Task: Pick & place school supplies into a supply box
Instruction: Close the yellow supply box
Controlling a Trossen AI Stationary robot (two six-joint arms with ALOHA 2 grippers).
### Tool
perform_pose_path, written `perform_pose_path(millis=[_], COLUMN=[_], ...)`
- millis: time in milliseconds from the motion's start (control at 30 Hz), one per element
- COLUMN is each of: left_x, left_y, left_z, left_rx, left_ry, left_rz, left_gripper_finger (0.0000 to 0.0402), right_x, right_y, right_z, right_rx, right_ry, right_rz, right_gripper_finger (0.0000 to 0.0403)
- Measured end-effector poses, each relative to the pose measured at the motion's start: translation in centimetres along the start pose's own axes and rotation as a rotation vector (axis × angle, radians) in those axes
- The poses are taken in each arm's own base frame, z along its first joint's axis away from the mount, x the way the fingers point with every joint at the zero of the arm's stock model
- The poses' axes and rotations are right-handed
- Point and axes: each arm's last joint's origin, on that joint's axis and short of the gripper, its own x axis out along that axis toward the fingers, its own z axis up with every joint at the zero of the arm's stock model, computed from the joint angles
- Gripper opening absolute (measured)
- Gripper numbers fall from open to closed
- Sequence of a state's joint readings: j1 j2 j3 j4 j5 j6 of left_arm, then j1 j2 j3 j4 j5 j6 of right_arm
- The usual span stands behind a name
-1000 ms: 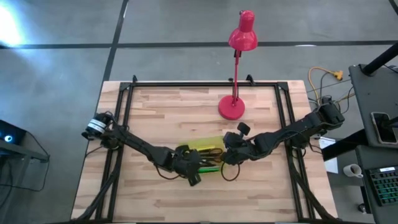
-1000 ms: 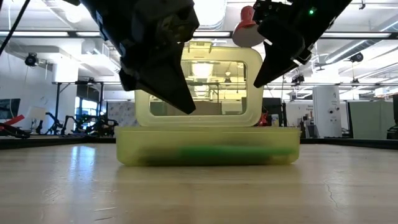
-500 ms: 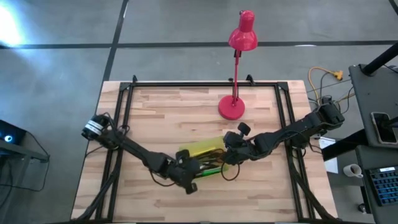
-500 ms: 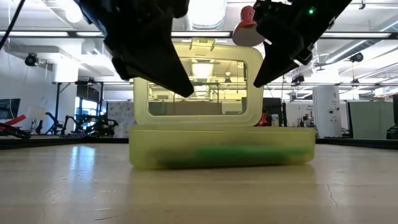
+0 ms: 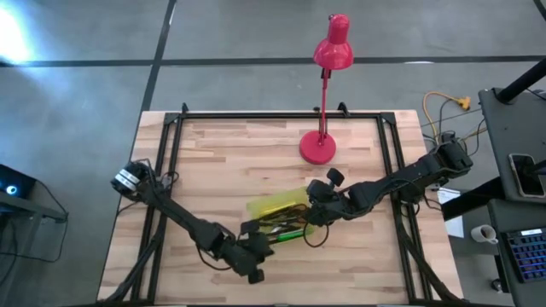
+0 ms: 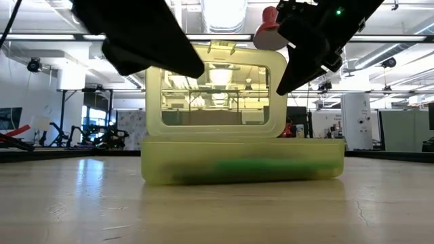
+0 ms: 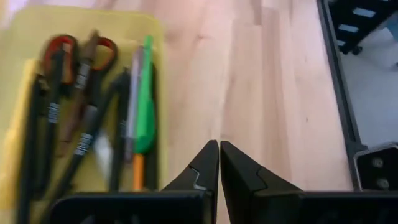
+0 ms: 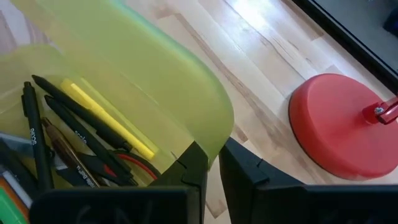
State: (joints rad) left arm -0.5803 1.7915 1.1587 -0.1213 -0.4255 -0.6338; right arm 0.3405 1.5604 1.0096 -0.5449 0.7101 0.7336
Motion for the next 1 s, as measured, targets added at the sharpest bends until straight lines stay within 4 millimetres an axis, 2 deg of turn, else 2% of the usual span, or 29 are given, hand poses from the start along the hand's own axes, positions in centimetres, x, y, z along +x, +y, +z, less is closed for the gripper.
perform_pose_path(millis=[200,333,600,733,1000], left_x=[1.5,2.6,5.5,5.8,6.4], left_y=[-1.6,-2.8,-4.0,-3.5,-0.5], left_z=[-2.2,-3.0,-3.7,-4.1,-6.4], left_rx=[-0.020,0.015,0.069,0.052,-0.025], left_ry=[0.004,-0.014,-0.023,-0.047,-0.006], left_rz=[-0.018,0.064,0.243,0.298,0.381], left_gripper_finger=[0.0000,0.0000,0.0000,0.0000,0.0000], right_x=[0.0,0.0,0.0,0.0,-0.4], right_y=[0.0,0.0,0.0,0.1,0.5], right_z=[0.0,0.0,0.0,0.0,-0.5], right_rx=[0.016,0.030,0.053,0.051,-0.035], right_ry=[0.000,0.000,0.001,0.007,0.036], right_rz=[0.000,0.000,0.001,0.008,0.052], right_gripper_finger=[0.0028,0.0028,0.0028,0.0028,0.0029])
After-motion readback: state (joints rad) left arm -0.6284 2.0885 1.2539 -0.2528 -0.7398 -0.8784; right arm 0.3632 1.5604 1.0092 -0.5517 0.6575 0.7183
